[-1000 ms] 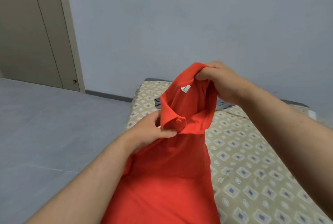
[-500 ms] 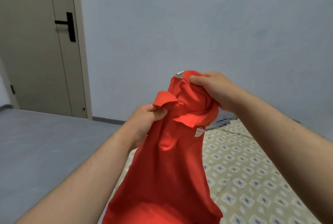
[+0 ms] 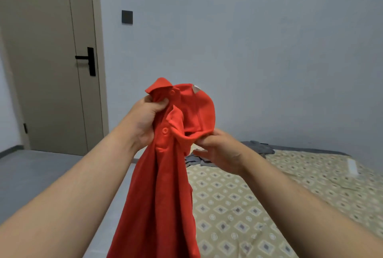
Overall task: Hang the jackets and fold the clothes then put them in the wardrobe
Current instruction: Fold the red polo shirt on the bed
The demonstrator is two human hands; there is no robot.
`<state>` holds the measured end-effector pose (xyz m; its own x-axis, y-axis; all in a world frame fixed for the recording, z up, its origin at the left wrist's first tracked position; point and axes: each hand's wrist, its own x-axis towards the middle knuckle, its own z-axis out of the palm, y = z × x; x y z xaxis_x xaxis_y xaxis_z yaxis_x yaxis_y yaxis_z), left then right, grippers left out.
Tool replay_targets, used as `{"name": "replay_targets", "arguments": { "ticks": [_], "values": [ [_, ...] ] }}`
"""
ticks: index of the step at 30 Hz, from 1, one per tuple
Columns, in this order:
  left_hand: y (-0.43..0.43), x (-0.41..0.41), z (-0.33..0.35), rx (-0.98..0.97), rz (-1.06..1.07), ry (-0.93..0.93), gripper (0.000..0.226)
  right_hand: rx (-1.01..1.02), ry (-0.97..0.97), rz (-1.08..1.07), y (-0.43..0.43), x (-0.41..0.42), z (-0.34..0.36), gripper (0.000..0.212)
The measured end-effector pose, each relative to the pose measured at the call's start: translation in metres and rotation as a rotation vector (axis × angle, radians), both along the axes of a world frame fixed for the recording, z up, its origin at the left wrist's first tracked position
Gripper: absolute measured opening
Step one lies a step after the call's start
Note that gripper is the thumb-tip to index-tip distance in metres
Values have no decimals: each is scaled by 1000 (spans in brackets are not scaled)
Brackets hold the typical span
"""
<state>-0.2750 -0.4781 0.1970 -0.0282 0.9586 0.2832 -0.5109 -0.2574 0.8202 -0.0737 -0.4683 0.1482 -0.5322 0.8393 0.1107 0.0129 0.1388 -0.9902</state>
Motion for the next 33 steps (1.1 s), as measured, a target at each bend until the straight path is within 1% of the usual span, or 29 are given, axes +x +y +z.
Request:
{"name": "replay_targets", "arguments": {
  "ticks": [2, 4, 5, 7, 10, 11, 12, 15, 17, 19, 21, 23, 24, 25, 27, 29, 30, 31, 32, 33],
  "values": [
    [-3, -4, 4, 7, 29, -23, 18, 13, 52, 8, 4, -8, 8, 38],
    [-6, -13, 7, 25, 48, 22, 22, 31, 136, -65, 9, -13, 19, 27],
    [-8, -18, 8, 35, 54, 86, 23, 47, 179, -118, 13, -13, 26, 25],
    [-10, -27, 9, 49, 81, 280, 28, 109, 211, -219, 18, -11, 47, 27],
    [-13, -35, 14, 108, 168, 642, 36, 281, 88, -316, 21, -3, 81, 29],
    [-15, -36, 17, 128, 177, 713, 39, 340, 33, -330, 22, 0, 92, 31],
    [-16, -37, 20, 138, 173, 744, 41, 406, -32, -349, 22, 2, 103, 32],
    [-19, -35, 33, 161, 150, 749, 42, 704, -305, -500, 20, 11, 131, 43],
    [-22, -31, 43, 168, 102, 707, 37, 847, -422, -600, 18, 17, 146, 45],
    [-26, -23, 52, 178, -15, 636, 29, 924, -444, -663, 15, 25, 157, 45],
    [-26, -11, 58, 180, -110, 549, 19, 961, -412, -710, 13, 32, 166, 45],
    [-25, 2, 62, 198, -151, 481, 37, 985, -353, -752, 11, 41, 172, 45],
    [-24, 8, 64, 208, -150, 481, 40, 997, -331, -777, 9, 46, 174, 45],
    [-22, 14, 64, 214, -126, 501, 40, 1008, -315, -797, 8, 52, 177, 46],
    [-20, 18, 65, 207, 31, 643, 37, 1035, -306, -824, 5, 66, 182, 47],
    [-17, 16, 67, 196, 271, 844, 43, 1069, -342, -841, 0, 80, 190, 49],
    [-15, 14, 71, 203, 373, 940, 39, 1090, -376, -849, -3, 87, 194, 51],
    [-14, 11, 77, 218, 438, 1040, 28, 1115, -424, -858, -6, 93, 198, 52],
    [-13, 8, 83, 220, 457, 1143, 15, 1150, -484, -865, -9, 99, 202, 53],
    [-13, 5, 90, 200, 436, 1229, 8, 1190, -553, -870, -11, 104, 205, 53]
  ]
}}
